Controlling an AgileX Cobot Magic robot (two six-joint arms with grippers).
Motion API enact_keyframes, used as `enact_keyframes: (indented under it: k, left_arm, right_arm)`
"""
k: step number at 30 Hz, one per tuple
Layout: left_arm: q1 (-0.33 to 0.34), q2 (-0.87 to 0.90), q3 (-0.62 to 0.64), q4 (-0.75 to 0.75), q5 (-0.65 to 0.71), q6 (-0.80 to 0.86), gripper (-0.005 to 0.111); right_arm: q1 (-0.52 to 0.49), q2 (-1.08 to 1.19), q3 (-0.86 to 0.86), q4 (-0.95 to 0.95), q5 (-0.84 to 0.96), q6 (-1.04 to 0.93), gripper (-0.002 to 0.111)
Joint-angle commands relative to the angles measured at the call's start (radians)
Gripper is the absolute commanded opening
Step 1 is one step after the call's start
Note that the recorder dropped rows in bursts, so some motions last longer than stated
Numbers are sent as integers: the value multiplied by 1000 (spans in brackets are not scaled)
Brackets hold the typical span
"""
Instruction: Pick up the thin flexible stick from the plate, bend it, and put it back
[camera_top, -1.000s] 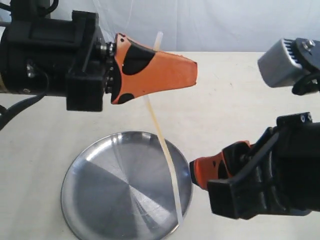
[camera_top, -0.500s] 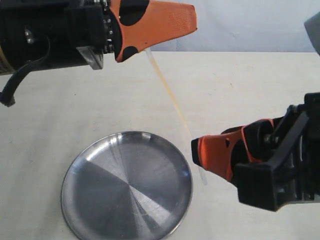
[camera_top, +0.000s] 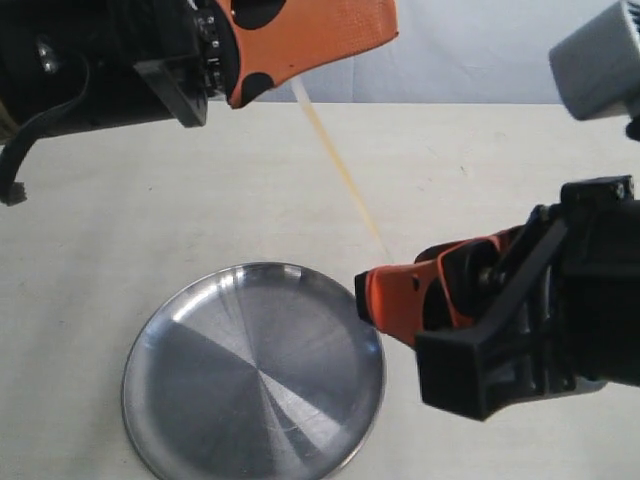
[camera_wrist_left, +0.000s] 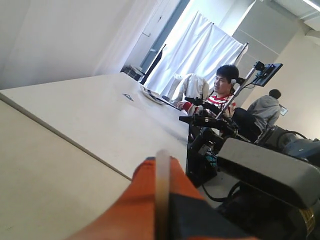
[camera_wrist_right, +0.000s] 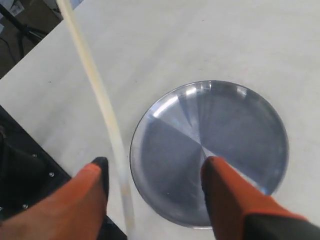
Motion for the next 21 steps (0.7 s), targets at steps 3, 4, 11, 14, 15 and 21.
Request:
enact_keyframes:
  k: [3,4,11,14,15,21]
  left_arm:
    - [-10,1,1,-33,-32,0,0]
    - [-10,1,1,-33,-32,0,0]
    - [-10,1,1,10,-22,2,0]
    - [-10,1,1,38,0,10,0]
    - [-10,1,1,51,14,22,0]
    - [-10,1,1,222,146,49,0]
  right_arm:
    - [-5,54,-6,-3,-11,-8,46]
    - [-5,57,-6,-3,-13,-8,40]
    - [-5,55,-6,-3,-15,-10,0]
    - [-5,22,-6,-3,-27,-15,0]
    - [-5,11,-8,-3,-34,-17,0]
    - [-5,-97,-46,-47,-75,-17,0]
